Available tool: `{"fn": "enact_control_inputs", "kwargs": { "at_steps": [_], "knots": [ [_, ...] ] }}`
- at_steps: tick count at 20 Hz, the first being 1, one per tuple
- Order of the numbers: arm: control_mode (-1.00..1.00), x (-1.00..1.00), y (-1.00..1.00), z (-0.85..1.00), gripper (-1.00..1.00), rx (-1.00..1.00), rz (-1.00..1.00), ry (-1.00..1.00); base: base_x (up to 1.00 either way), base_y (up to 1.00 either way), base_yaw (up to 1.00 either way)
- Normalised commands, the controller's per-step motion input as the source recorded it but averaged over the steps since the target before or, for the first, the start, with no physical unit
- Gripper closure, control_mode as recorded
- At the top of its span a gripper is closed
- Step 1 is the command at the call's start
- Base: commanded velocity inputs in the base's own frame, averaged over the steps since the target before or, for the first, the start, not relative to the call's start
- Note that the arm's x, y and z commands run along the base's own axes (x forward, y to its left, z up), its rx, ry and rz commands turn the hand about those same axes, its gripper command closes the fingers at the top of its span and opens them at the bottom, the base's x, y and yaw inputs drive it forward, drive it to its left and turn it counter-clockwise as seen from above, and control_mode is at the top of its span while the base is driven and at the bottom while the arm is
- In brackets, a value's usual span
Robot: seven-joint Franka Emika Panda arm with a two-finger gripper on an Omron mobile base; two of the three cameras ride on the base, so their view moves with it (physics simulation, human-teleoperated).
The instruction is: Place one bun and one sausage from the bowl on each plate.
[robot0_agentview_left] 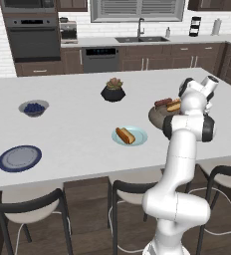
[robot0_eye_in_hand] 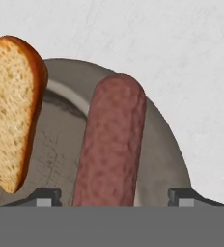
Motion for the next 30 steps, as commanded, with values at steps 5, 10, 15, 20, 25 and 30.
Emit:
{"fn": "enact_control_inputs", "kwargs": {
  "at_steps": [5,10,15,20,25,30],
  "knots": [
    [-1.00,-0.01,0.01,0.00,1.00,0.00,0.00,0.00,0.00,0.00,0.00],
    [-1.00,-0.01,0.00,0.08,1.00,0.00,0.00,-0.04,0.00,0.00,0.00],
    [-1.00,-0.14,0.01,0.43,1.00,-0.07,0.00,0.00,0.00,0.00,0.00],
    [-1.00,-0.67,0.55,0.62,1.00,-0.19,0.18,-0.01,0.00,0.00,0.00],
    [-1.00,-0.51,1.00,0.49,1.00,-0.39,0.52,0.06,0.00,0.00,0.00],
    [-1.00,-0.36,1.00,0.12,1.00,-0.30,0.56,0.12,0.00,0.00,0.00]
  ]
}}
